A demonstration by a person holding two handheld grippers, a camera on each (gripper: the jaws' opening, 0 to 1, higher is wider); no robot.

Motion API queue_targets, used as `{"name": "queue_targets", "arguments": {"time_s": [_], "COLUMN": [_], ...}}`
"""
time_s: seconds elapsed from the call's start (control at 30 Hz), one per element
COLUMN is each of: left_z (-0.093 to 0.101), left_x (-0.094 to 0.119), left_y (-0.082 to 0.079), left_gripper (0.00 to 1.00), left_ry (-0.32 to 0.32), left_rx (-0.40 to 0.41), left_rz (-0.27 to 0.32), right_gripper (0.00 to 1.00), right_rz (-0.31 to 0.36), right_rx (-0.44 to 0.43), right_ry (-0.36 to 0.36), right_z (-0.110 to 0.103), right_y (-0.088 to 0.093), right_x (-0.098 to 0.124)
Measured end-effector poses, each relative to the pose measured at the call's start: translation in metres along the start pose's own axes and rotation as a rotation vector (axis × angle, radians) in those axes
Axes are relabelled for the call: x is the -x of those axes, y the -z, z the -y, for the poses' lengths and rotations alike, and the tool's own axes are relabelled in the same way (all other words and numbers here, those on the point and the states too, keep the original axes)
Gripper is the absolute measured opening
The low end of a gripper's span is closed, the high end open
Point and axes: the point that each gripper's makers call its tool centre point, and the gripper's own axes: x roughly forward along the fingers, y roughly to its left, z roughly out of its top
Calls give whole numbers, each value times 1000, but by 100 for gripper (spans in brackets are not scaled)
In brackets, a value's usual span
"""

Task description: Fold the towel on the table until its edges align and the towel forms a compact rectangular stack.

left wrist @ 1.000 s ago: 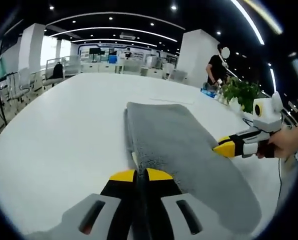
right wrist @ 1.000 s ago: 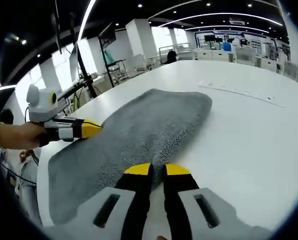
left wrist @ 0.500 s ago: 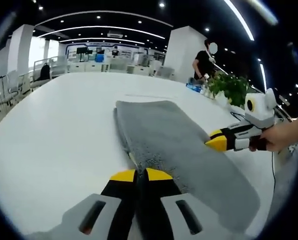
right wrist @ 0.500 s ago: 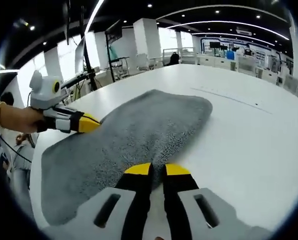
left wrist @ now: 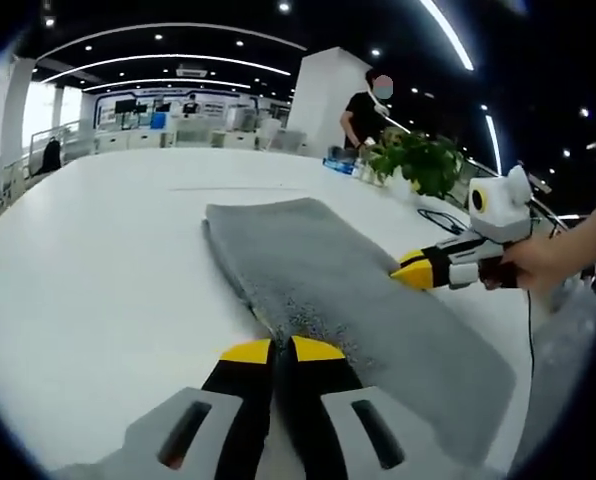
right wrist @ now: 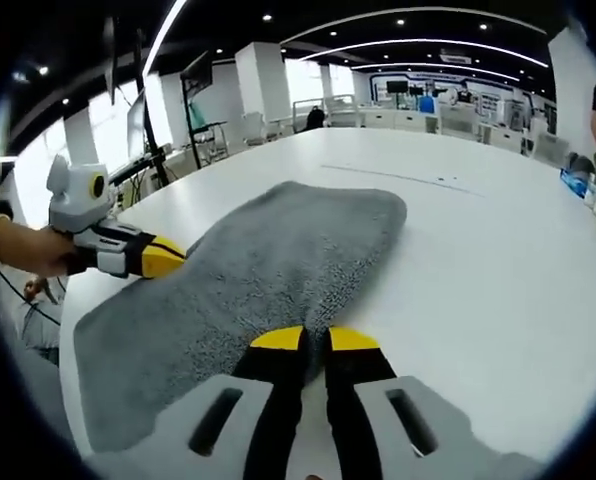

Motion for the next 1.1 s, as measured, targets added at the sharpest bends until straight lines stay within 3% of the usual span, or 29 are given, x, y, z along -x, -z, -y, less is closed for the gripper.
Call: {"name": "queue_targets", "arguments": {"time_s": [0.3, 0.63, 1.1], "left_z": [54, 90, 98], "left_x": [-16, -34, -36], "left_y": [2, 1, 2], "left_gripper": [5, 5, 5], "left_ry": [59, 114, 131], "left_rx": [-68, -111, -113], "left_rz": [-5, 4, -2], "right_gripper": [5, 5, 5], "right_rz": [19, 20, 24], "right_rx": [-90, -122, -132], "right_ry": [93, 194, 231], "right_z": [37, 63, 67], "right_y": [18, 37, 41], "right_x": [31, 63, 70]}}
